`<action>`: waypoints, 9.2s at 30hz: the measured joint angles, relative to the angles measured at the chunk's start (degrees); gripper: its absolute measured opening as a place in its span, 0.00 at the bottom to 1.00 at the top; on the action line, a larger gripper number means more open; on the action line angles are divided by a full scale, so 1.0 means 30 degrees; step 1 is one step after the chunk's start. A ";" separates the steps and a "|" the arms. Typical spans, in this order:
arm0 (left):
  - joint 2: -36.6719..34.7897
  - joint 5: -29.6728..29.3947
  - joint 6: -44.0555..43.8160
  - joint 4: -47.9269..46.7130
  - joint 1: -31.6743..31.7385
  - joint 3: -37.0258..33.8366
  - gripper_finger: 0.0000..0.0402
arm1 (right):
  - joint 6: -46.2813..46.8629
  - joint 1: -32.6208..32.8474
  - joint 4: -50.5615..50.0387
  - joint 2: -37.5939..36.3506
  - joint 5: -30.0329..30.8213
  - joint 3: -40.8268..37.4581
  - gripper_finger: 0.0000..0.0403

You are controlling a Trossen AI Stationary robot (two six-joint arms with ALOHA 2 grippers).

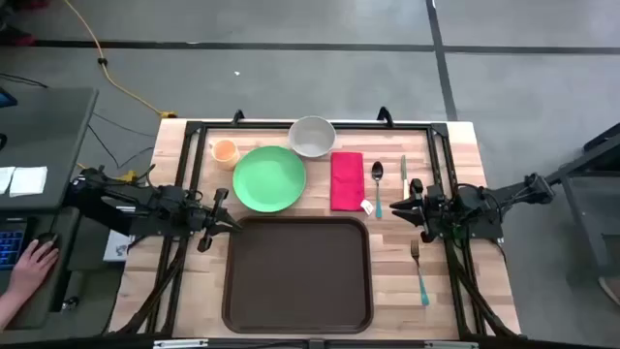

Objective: Set up tray

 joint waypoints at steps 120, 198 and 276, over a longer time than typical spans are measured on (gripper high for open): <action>-0.0002 -0.0739 -0.0007 0.0044 -0.0004 0.0000 0.18 | 0.0000 0.0005 0.2708 0.0007 0.1217 -0.0015 0.18; 1.2839 -1.5883 -1.1475 -2.5375 0.0018 2.1187 0.18 | 0.0335 0.0000 0.4219 0.0007 0.5158 0.0000 0.18; 2.2127 0.0218 0.5039 -2.4486 2.1642 2.1158 0.18 | 0.0350 0.0006 0.4139 0.0007 0.5085 0.0007 0.18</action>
